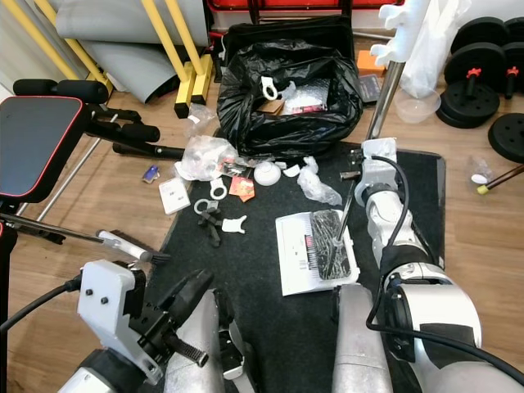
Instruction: Sweep floor
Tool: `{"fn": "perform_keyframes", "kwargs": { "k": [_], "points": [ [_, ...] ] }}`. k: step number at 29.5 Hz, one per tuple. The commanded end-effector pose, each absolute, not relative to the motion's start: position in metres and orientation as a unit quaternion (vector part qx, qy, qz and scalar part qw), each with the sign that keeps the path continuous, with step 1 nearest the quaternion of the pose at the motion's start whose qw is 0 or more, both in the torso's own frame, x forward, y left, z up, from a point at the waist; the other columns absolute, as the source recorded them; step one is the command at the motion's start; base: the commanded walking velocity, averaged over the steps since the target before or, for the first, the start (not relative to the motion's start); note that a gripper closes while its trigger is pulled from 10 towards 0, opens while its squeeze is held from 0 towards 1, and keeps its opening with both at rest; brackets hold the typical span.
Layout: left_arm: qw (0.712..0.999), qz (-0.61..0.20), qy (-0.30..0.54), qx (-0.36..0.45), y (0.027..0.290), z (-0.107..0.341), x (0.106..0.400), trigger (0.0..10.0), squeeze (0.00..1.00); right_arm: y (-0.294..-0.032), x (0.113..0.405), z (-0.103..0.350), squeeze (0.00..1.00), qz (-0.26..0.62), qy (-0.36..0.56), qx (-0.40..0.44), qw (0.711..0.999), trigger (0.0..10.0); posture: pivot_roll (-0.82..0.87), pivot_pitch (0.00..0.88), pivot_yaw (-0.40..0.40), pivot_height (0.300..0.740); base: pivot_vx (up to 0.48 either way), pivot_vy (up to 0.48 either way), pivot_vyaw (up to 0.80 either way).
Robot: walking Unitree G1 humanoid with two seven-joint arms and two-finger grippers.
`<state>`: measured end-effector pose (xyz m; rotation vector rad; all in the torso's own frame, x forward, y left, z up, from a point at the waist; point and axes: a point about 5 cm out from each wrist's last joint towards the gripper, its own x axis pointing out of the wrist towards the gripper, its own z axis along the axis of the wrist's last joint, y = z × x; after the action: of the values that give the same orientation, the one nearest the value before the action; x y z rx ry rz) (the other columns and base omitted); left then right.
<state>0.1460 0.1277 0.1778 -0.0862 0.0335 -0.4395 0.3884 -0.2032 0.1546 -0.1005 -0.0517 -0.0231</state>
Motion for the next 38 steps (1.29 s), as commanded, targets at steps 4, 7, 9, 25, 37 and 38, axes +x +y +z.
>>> {"fn": "perform_keyframes", "kwargs": {
  "k": [4, 7, 9, 25, 37, 38],
  "points": [
    [0.986, -0.158, 0.021, -0.041, 0.134, 0.169, 0.155, 10.0, 0.00, -0.203, 0.386, 0.150, 0.00, -0.016, -0.029, -0.013, 0.999, 0.0, 0.01, 0.276, 0.004, 0.576, 0.000, 0.000, 0.00],
    [0.987, -0.151, 0.013, -0.045, 0.133, 0.167, 0.162, 10.0, 0.00, -0.204, 0.390, 0.155, 0.00, -0.029, -0.019, 0.076, 0.997, 7.5, -0.01, 0.244, -0.012, 0.576, 0.000, 0.000, 0.00],
    [0.988, -0.150, 0.012, -0.046, 0.133, 0.166, 0.164, 10.0, 0.00, -0.205, 0.391, 0.155, 0.00, -0.037, -0.010, 0.099, 0.994, 7.5, -0.01, 0.244, -0.012, 0.576, 0.000, 0.000, 0.00],
    [0.988, -0.142, -0.010, -0.050, 0.132, 0.157, 0.189, 10.0, 0.00, -0.228, 0.396, 0.188, 0.00, -0.039, -0.072, 0.238, 0.968, 10.0, -0.08, 0.136, -0.031, 0.591, 0.000, 0.000, 0.00],
    [0.991, -0.124, -0.014, -0.050, 0.134, 0.143, 0.216, 10.0, 0.00, -0.218, 0.399, 0.207, 0.00, 0.013, -0.108, 0.210, 0.972, 10.0, -0.10, 0.003, -0.047, 0.621, 0.000, 0.000, 0.00],
    [0.992, -0.118, -0.013, -0.050, 0.135, 0.141, 0.218, 10.0, 0.00, -0.217, 0.399, 0.209, 0.00, 0.015, -0.109, 0.208, 0.972, 10.0, -0.10, 0.000, -0.048, 0.626, 0.000, 0.000, 0.00]
  ]
}}
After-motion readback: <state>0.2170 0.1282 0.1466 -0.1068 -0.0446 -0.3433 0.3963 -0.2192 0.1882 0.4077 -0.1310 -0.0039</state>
